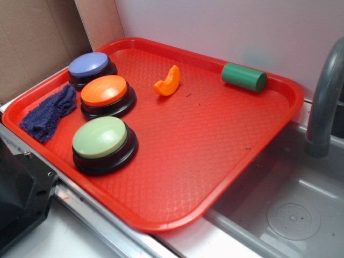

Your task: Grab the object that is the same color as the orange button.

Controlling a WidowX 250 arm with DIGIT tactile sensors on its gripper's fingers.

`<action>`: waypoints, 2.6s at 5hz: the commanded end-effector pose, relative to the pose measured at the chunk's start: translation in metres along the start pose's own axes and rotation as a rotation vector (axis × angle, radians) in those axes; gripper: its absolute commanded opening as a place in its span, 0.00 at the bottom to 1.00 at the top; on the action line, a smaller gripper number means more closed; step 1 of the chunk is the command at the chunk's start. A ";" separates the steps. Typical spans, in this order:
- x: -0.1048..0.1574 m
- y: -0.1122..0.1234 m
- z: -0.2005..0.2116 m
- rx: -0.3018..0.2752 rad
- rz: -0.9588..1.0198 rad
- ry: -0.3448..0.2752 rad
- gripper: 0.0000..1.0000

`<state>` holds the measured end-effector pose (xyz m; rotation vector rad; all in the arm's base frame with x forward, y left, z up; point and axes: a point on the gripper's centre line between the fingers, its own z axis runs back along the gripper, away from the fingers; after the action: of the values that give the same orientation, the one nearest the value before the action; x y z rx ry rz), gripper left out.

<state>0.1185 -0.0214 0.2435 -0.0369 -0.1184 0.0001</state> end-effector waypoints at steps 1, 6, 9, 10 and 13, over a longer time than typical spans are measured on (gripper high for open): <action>0.000 0.000 0.000 0.000 0.000 0.000 1.00; 0.127 0.035 -0.094 0.076 0.489 0.158 1.00; 0.148 0.020 -0.188 -0.006 0.305 0.089 1.00; 0.148 0.014 -0.215 0.022 0.280 0.118 1.00; 0.147 0.014 -0.234 0.007 0.281 0.119 0.00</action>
<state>0.2884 -0.0179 0.0181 -0.0331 0.0589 0.3021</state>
